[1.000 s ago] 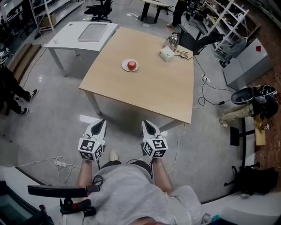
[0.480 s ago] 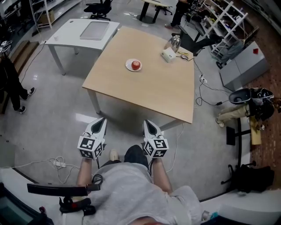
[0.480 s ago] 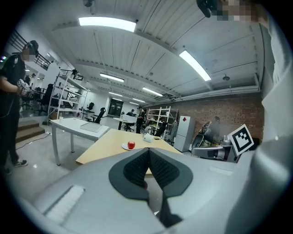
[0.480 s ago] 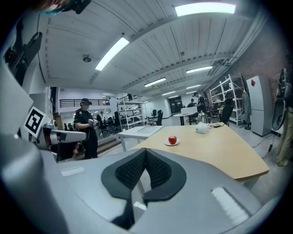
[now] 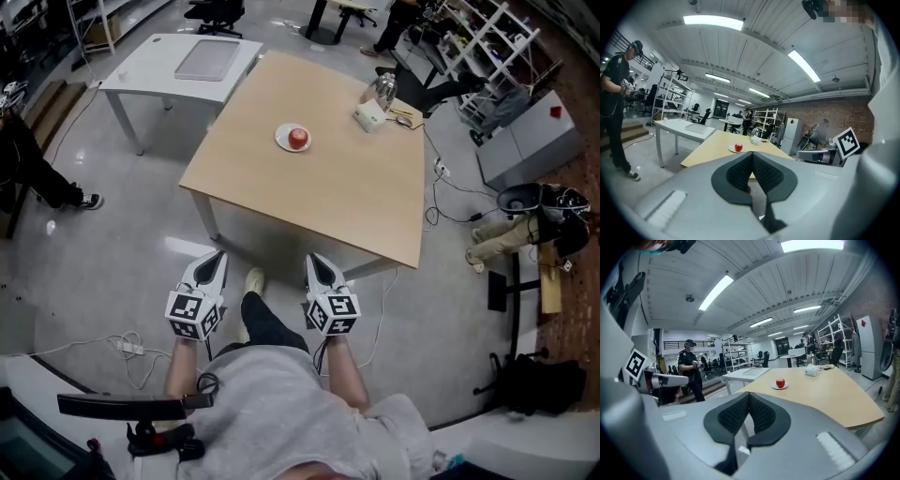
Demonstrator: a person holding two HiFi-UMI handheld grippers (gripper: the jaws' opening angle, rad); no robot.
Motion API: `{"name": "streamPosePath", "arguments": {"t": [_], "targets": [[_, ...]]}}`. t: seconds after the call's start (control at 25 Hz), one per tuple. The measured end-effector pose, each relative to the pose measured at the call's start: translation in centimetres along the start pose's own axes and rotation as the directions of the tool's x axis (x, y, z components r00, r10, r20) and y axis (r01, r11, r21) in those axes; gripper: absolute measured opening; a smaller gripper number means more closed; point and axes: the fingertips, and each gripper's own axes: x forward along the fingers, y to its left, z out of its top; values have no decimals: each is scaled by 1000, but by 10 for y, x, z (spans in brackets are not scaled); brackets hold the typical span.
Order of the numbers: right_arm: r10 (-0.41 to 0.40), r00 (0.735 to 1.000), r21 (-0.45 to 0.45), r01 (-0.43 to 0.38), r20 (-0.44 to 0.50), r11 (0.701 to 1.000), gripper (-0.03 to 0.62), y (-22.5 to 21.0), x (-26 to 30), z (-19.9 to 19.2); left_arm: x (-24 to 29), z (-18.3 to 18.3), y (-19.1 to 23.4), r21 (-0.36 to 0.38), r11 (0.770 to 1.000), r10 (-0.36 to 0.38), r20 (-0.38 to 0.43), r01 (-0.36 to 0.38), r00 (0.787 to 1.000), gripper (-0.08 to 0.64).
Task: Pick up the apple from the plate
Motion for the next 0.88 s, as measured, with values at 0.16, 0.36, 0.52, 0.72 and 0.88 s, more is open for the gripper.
{"name": "streamPosePath", "arguments": {"t": [0.16, 0.36, 0.52, 0.72, 0.88], "targets": [[4, 1000, 6, -4, -3, 1000, 6, -7, 12, 9, 6, 5, 1, 3, 1000, 5, -19, -5, 1000, 18], [8, 1000, 10, -8, 15, 1000, 6, -15, 26, 25, 18, 16, 9, 14, 1000, 16, -17, -16, 1000, 18], [5, 1000, 13, -5, 17, 1000, 6, -26, 60, 34, 49, 29, 31, 17, 1000, 14, -10, -13, 1000, 18], [-7, 1000, 25, 7, 23, 1000, 6, -42, 91, 47, 85, 41, 46, 27, 1000, -6, -18, 6, 1000, 18], [-19, 1000, 36, 19, 16, 999, 6, -57, 113, 55, 112, 51, 56, 28, 999, -16, -26, 17, 1000, 18]]}}
